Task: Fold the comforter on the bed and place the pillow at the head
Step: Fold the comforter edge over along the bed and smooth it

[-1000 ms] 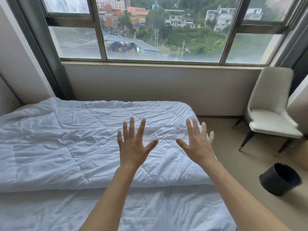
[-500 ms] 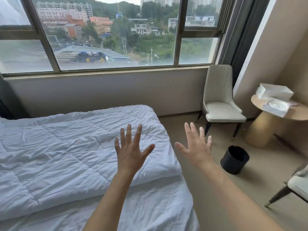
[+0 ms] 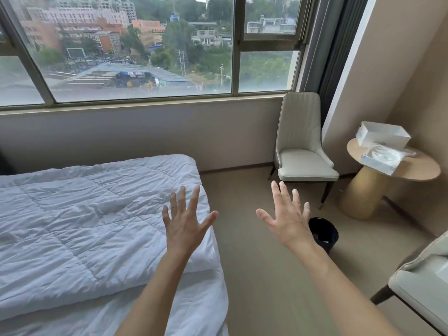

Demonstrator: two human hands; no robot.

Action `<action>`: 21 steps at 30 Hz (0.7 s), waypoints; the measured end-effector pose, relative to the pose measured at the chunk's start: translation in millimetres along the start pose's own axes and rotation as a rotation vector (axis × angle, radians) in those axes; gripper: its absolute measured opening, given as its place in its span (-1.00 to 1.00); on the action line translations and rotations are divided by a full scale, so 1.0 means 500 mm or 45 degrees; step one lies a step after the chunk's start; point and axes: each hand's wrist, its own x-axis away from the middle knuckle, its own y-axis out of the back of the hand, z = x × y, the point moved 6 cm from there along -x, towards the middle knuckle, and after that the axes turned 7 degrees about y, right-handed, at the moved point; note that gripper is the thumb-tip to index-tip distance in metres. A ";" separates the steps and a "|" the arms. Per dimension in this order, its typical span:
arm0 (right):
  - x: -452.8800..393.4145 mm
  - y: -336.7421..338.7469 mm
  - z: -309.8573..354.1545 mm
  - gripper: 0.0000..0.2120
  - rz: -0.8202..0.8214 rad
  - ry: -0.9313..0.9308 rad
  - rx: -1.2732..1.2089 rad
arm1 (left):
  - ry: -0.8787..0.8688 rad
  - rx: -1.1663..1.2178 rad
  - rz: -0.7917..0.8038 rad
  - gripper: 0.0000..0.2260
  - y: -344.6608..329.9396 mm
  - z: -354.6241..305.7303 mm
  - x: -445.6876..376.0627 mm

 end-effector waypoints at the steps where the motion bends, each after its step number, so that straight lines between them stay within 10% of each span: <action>1: -0.023 -0.011 -0.011 -0.21 0.017 0.016 0.000 | 0.020 0.003 0.005 -0.24 -0.018 -0.003 -0.015; 21: -0.616 -0.343 -0.067 -0.23 0.581 0.176 -0.357 | 0.767 0.205 0.010 -0.30 -0.335 0.091 -0.369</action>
